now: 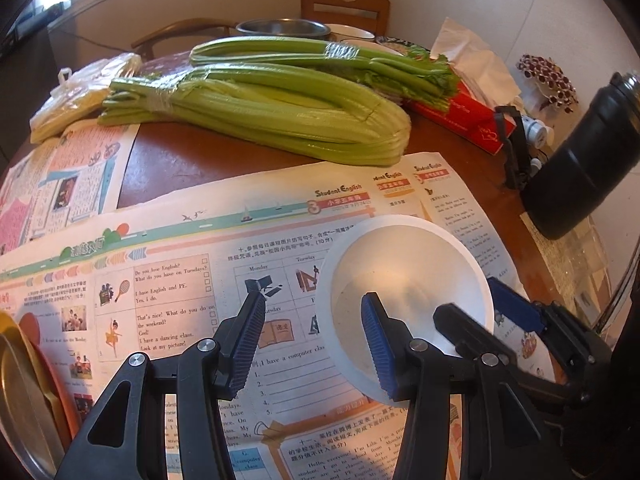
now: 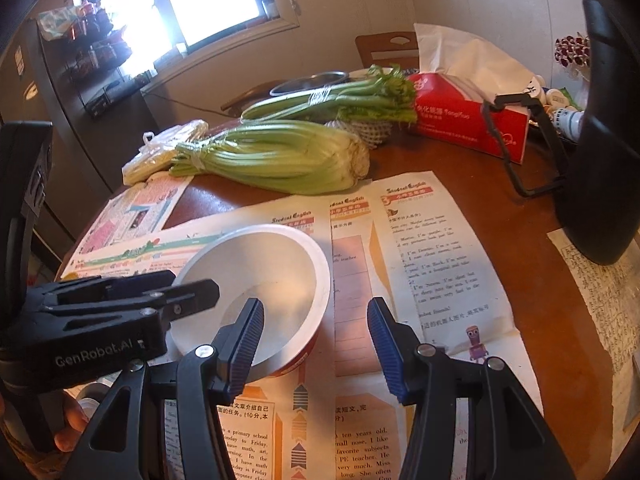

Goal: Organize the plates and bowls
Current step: 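Grasp the rim of the second paper bowl with the left gripper, then lift the paper bowl and carry it over the steel bowl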

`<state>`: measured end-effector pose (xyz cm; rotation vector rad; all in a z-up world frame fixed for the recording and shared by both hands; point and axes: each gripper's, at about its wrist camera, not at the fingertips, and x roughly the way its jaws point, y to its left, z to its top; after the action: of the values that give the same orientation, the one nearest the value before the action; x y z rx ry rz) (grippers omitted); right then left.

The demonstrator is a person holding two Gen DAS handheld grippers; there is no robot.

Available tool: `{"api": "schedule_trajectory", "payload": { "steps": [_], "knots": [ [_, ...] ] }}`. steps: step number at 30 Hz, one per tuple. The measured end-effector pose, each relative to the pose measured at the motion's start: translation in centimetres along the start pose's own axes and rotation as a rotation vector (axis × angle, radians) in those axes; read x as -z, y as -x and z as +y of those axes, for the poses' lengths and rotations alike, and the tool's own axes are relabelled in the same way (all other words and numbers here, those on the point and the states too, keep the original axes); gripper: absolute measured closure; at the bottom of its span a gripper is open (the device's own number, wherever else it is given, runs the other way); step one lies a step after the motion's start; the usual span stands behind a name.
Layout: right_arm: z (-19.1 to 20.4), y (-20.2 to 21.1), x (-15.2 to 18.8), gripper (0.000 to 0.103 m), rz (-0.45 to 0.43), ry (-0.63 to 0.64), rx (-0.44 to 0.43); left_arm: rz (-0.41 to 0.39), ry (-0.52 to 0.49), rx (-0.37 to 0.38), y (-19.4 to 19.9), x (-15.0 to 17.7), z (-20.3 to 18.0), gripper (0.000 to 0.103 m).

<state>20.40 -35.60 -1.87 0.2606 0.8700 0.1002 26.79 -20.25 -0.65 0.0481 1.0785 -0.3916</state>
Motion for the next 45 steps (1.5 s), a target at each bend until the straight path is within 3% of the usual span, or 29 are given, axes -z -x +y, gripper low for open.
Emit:
{"api": "schedule_trajectory", "payload": {
  "steps": [16, 20, 45],
  "knots": [
    [2.9, -1.0, 1.1, 0.048, 0.047, 0.097, -0.092, 0.07, -0.002, 0.007, -1.7, 0.1, 0.1, 0.052],
    [2.9, -0.8, 1.3, 0.048, 0.053, 0.09, -0.112, 0.097, 0.002, 0.051, -1.9, 0.3, 0.2, 0.076],
    [4.8, 4.9, 1.8, 0.048, -0.036, 0.131, -0.116, -0.051, -0.02, 0.08, 4.9, 2.5, -0.7, 0.077]
  ]
}}
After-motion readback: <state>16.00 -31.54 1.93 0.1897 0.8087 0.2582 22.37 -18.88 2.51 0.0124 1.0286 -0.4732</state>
